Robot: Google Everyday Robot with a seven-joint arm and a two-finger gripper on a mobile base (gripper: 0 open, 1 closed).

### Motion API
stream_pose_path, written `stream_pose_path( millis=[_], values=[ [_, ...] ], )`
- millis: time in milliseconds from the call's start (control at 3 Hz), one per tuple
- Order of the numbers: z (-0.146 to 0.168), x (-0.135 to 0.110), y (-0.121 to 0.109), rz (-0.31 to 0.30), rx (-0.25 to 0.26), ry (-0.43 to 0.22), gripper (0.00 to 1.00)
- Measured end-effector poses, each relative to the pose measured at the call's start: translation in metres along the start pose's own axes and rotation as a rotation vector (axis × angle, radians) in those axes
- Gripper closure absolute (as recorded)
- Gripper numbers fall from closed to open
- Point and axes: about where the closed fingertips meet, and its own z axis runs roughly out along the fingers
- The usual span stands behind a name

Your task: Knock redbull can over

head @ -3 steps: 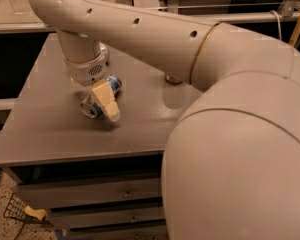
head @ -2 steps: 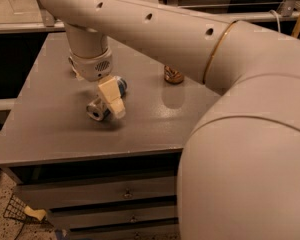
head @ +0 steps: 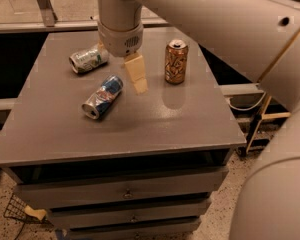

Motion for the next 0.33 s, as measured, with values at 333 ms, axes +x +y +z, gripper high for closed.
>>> stream_pose_path(
  millis=[333],
  values=[
    [-0.0032,0.0430,0.0262,0.104,0.026,-0.038,0.00]
  ],
)
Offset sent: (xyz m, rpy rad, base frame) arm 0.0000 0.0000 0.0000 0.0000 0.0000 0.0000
